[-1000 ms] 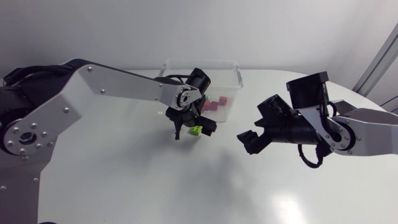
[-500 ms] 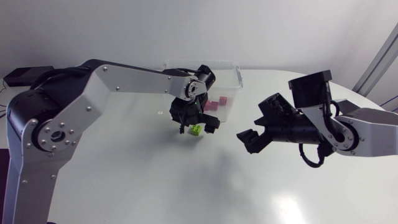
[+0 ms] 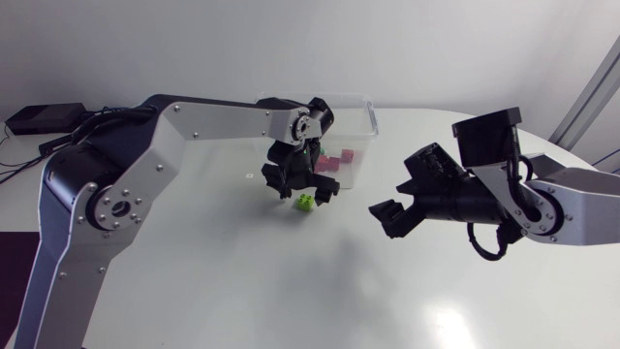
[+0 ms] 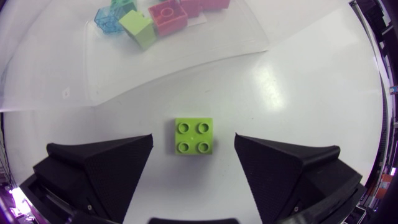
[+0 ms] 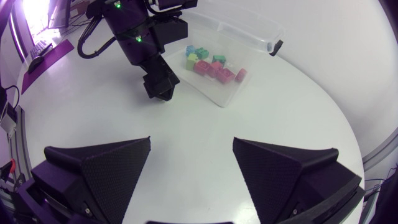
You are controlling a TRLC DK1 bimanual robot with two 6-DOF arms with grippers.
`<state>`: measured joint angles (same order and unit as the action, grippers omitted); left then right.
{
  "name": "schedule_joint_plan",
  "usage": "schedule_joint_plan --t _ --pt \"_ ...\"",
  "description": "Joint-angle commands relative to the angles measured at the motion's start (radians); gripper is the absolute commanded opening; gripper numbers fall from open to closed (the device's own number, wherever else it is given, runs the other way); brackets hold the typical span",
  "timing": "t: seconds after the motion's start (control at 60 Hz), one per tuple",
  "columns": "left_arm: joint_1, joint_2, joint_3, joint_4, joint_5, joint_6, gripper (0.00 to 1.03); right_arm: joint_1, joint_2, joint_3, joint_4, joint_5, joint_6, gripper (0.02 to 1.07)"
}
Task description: Place the duplo bricks in the container
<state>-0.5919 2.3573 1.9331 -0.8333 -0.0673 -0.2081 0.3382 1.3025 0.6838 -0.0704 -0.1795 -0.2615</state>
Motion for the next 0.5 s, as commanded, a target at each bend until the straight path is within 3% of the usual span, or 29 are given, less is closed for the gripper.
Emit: schedule_joint_plan --t 0.0,0.083,0.133,0.267,0.483 --pt "0.006 0.033 0.024 -0.021 0.008 -0.037 0.78 -0.007 -0.023 -0.029 0.001 -0.003 0.001 0.98" --pt "0.004 0.031 0.015 -0.021 0.012 -0.047 0.71 -0.007 -0.031 -0.032 0.0 -0.003 0.002 0.98" --pt "0.004 0.033 0.009 -0.021 0.014 -0.051 0.61 -0.005 -0.034 -0.033 -0.003 -0.003 0.002 0.98" --pt "0.003 0.036 0.006 -0.029 0.026 -0.056 0.52 -0.005 -0.043 -0.033 -0.009 -0.003 0.002 0.98" --pt "0.01 0.04 0.006 -0.052 0.06 -0.065 0.51 -0.004 -0.048 -0.035 -0.011 -0.003 0.004 0.98"
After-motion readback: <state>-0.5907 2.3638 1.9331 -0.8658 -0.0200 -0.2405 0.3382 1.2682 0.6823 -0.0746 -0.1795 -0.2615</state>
